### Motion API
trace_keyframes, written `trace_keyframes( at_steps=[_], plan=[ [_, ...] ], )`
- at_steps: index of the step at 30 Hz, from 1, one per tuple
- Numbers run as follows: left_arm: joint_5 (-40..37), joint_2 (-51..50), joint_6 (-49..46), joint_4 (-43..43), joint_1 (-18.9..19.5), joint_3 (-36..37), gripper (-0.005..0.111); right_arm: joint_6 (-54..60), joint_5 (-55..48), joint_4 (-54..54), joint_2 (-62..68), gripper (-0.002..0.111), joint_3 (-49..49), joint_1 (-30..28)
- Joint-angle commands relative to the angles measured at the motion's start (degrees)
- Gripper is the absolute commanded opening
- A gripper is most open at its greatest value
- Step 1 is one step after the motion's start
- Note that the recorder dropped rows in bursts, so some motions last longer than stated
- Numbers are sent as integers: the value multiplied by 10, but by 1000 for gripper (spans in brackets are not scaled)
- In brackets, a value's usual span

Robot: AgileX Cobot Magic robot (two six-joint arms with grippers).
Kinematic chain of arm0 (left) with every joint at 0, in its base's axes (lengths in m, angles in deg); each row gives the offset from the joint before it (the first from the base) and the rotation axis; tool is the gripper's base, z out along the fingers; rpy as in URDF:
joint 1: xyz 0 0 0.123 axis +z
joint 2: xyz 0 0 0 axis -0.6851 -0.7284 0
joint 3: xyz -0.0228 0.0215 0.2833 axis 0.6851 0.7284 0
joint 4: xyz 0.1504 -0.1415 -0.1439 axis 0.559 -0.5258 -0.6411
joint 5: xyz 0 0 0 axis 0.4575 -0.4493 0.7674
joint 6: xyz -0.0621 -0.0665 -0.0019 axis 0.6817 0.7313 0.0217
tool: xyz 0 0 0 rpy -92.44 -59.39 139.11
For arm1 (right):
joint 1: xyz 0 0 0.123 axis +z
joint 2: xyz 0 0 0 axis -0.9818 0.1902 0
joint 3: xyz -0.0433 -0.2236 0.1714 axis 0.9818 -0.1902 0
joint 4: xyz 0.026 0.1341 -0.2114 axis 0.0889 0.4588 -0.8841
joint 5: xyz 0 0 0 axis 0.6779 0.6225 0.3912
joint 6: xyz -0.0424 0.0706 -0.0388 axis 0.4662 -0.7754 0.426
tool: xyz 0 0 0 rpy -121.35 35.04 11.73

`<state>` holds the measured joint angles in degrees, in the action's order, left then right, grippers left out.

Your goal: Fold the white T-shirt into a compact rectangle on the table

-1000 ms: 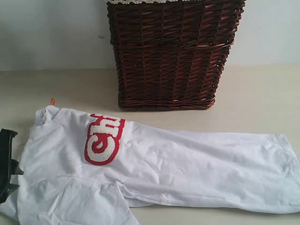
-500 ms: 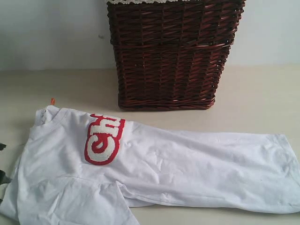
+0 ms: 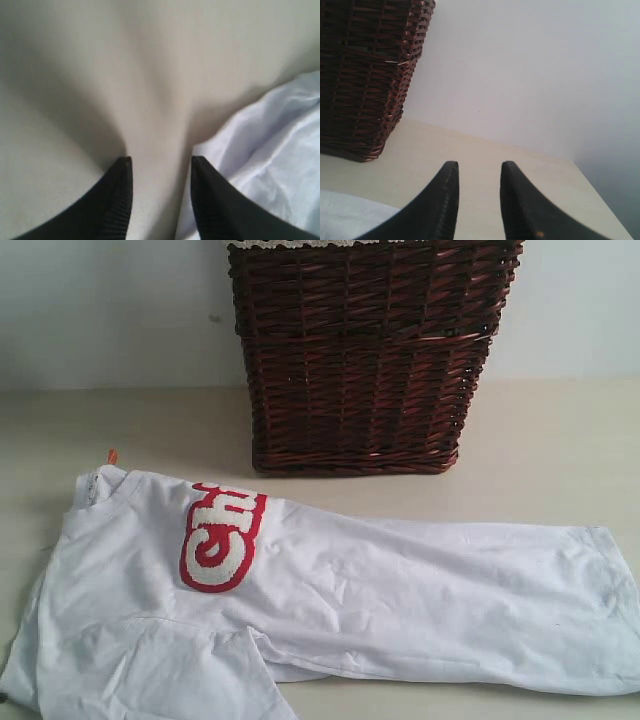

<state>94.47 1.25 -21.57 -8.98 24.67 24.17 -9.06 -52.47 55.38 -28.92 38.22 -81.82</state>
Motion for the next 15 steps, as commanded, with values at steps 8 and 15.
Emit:
trace_keyframes(
  at_steps=[8, 15],
  plan=[
    [41, 42, 2, 114, 0, -69, 39, -2, 3, 1, -3, 30, -3, -2],
    [-6, 60, -109, 132, 0, -84, 39, -2, 3, 1, -3, 30, -3, -2]
  ],
)
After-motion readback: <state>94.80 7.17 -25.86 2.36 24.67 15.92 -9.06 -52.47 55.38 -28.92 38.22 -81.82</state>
